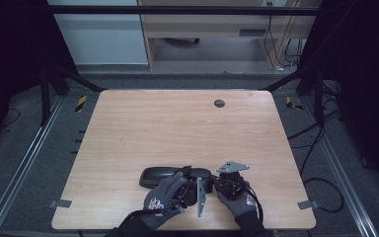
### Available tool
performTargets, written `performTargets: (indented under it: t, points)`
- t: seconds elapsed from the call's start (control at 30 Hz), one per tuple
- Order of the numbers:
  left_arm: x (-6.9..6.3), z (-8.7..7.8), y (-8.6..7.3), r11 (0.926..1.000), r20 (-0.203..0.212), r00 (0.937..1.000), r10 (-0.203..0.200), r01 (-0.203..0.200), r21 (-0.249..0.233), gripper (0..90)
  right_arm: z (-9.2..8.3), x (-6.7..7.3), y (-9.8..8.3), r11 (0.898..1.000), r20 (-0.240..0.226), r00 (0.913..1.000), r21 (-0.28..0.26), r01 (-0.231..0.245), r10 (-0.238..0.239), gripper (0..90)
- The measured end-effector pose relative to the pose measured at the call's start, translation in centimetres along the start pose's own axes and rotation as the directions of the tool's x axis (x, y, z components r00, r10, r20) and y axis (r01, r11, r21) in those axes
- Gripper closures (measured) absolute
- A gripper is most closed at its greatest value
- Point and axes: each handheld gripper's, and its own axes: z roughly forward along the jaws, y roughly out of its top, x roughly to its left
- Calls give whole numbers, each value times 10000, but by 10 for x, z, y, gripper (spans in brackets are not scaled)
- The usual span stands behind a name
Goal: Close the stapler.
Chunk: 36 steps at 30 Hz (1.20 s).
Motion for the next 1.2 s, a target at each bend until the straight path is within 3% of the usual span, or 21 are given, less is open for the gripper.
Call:
performTargets:
  t: [0.07, 0.27, 0.47, 0.63, 0.87, 0.93, 1.07, 1.2]
  points:
    - [1, 1, 0, 9999, 195, 9998, -88, 91, -141, 513, 0, -1, 0, 10000, 2, 10000, -71, -21, 21, 875]
    - [3, -3, 0, 9997, 200, 9996, -187, 191, -156, 471, -2, -3, 0, 9998, 87, 9999, -152, -116, 117, 849]
    - [6, -8, 2, 9982, 416, 9985, -366, 386, -466, 400, -5, -6, -1, 9994, 199, 9996, -296, -187, 193, 805]
    - [9, -11, 2, 9954, 712, 9951, -685, 729, -619, 385, -7, -9, -1, 9987, 254, 9992, -412, -306, 316, 766]
    - [15, -18, 4, 9868, 1116, 9863, -1216, 1322, -932, 376, -11, -13, -1, 9969, 408, 9979, -624, -471, 497, 751]
    - [17, -20, 4, 9868, 1136, 9863, -1197, 1308, -953, 373, -12, -13, -2, 9968, 416, 9980, -654, -459, 486, 751]
    - [21, -23, 4, 9757, 1458, 9751, -1672, 1850, -1178, 371, -14, -16, -1, 9959, 436, 9976, -755, -500, 534, 762]
    - [25, -26, 3, 9697, 1612, 9684, -1904, 2112, -1229, 370, -17, -15, 0, 9953, 425, 9975, -807, -533, 569, 795]
